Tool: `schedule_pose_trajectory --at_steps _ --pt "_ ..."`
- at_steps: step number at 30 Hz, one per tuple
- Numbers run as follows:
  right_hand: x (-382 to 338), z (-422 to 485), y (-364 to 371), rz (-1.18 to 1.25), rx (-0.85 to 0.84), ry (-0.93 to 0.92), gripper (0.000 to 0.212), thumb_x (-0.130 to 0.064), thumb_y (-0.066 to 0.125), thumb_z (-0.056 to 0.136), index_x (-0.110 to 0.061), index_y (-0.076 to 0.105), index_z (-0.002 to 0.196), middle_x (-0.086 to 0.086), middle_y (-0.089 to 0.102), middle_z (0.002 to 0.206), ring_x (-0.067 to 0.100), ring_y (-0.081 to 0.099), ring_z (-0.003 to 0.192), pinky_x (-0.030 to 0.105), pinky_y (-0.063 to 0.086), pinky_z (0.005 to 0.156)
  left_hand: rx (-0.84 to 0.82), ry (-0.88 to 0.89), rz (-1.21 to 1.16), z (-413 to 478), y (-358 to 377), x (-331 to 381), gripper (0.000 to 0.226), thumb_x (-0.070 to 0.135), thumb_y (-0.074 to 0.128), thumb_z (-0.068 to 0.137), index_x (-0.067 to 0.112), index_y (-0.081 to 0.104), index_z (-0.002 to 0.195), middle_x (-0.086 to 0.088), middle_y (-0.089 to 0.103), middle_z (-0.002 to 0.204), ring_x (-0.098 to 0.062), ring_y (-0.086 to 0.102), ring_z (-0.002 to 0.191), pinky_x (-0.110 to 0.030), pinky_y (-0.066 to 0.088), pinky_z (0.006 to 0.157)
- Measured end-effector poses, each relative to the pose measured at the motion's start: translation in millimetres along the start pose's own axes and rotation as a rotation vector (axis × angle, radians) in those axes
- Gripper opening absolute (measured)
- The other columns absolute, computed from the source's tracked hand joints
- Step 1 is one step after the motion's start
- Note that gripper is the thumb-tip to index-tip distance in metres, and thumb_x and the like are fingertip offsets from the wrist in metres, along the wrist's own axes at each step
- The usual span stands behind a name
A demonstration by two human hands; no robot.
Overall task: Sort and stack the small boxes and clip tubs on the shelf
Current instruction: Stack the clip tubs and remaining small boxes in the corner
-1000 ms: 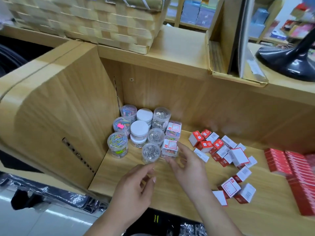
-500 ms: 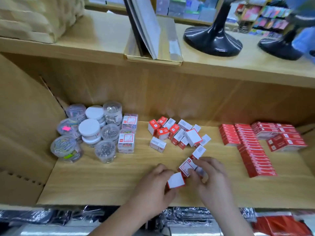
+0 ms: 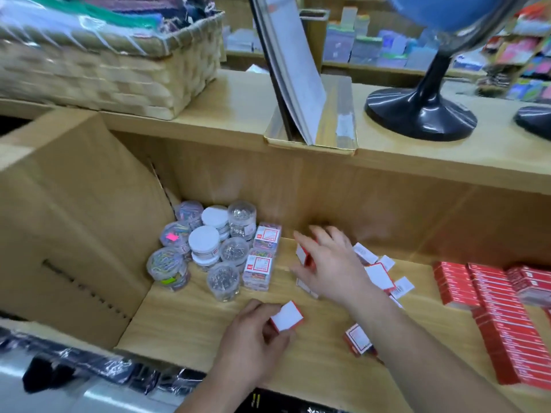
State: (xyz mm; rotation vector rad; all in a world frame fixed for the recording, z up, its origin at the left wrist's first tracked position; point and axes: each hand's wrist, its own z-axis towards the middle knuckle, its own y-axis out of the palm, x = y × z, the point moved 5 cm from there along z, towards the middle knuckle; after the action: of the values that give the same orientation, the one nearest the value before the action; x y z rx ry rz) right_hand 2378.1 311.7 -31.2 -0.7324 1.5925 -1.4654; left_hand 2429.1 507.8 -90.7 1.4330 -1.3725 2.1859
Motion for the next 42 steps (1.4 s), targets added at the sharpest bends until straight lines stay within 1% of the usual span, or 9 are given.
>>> schedule_pose_trajectory --at_steps 3,12,17,22,24,31,34,38,42 --pt "6 -6 14 -0.034 0.020 -0.008 0.067 -0.070 0.035 0.088 -0.037 0.041 0.145 -0.008 0.046 0.146 0.023 0.031 0.142 0.048 0.028 0.117 0.021 -0.007 -0.078 0 -1 -4 0.040 0.033 0.090 0.067 0.038 0.071 0.102 0.015 0.056 0.094 -0.004 0.061 0.062 -0.022 0.054 0.061" --pt "38 -39 5 0.016 0.090 -0.006 0.043 -0.065 0.044 0.092 -0.045 0.047 0.130 -0.019 0.046 0.140 0.012 0.025 0.147 0.041 0.032 0.115 0.024 0.011 -0.111 5 2 -2 0.035 0.040 0.082 0.074 0.034 0.074 0.108 0.011 0.051 0.092 -0.007 0.059 0.061 -0.015 0.046 0.062" --pt "44 -52 -4 0.120 0.093 -0.041 0.046 -0.053 0.057 0.094 -0.036 0.052 0.137 -0.007 0.045 0.152 0.016 0.026 0.150 0.041 0.025 0.122 0.028 0.054 -0.150 3 1 -1 0.034 0.047 0.067 0.083 0.042 0.066 0.117 0.015 0.049 0.100 -0.010 0.061 0.069 -0.014 0.046 0.065" --pt "13 -83 -7 0.440 0.192 0.015 0.035 -0.048 0.064 0.090 -0.031 0.069 0.120 -0.015 0.059 0.134 0.003 0.051 0.128 0.022 0.045 0.102 -0.005 0.041 -0.188 -1 9 -6 0.041 0.036 0.078 0.079 0.043 0.069 0.119 0.014 0.057 0.105 -0.011 0.064 0.073 -0.030 0.056 0.073" --pt "-1 -92 0 0.477 0.164 0.014 0.039 -0.053 0.059 0.089 -0.031 0.070 0.118 -0.020 0.063 0.121 0.002 0.059 0.116 0.028 0.051 0.095 -0.018 0.049 -0.170 -6 13 -5 0.048 0.032 0.079 0.076 0.042 0.064 0.120 0.014 0.061 0.102 -0.009 0.063 0.082 -0.036 0.057 0.077" --pt "-15 -105 39 0.605 -0.082 0.074 0.017 -0.030 0.068 0.090 -0.031 0.069 0.107 -0.018 0.068 0.096 0.004 0.064 0.091 0.032 0.054 0.082 -0.075 -0.014 -0.349 -7 7 -16 0.061 0.024 0.089 0.066 0.038 0.067 0.121 0.012 0.058 0.115 -0.017 0.061 0.093 -0.025 0.052 0.074" --pt "-12 -106 42 0.633 -0.060 0.108 0.019 -0.029 0.070 0.088 -0.037 0.065 0.104 -0.016 0.068 0.097 0.005 0.067 0.089 0.033 0.056 0.080 -0.074 0.008 -0.390 -8 0 -14 0.041 0.020 0.088 0.073 0.028 0.074 0.111 0.010 0.059 0.119 -0.012 0.062 0.086 -0.023 0.046 0.061" --pt "-16 -114 39 0.558 0.081 0.066 0.026 -0.006 0.071 0.086 -0.031 0.065 0.093 -0.019 0.061 0.097 0.002 0.062 0.090 0.027 0.053 0.078 -0.067 -0.004 -0.421 -7 -2 -16 0.050 0.026 0.086 0.075 0.024 0.068 0.122 0.009 0.056 0.125 -0.020 0.065 0.093 -0.027 0.048 0.061" --pt "-14 -118 45 0.666 0.047 0.202 0.040 -0.012 0.072 0.087 -0.039 0.058 0.112 -0.026 0.065 0.099 0.001 0.066 0.089 0.025 0.057 0.078 -0.036 -0.028 -0.340 -5 -1 -18 0.049 0.034 0.080 0.075 0.021 0.069 0.121 0.020 0.053 0.126 -0.015 0.065 0.088 -0.021 0.048 0.062"
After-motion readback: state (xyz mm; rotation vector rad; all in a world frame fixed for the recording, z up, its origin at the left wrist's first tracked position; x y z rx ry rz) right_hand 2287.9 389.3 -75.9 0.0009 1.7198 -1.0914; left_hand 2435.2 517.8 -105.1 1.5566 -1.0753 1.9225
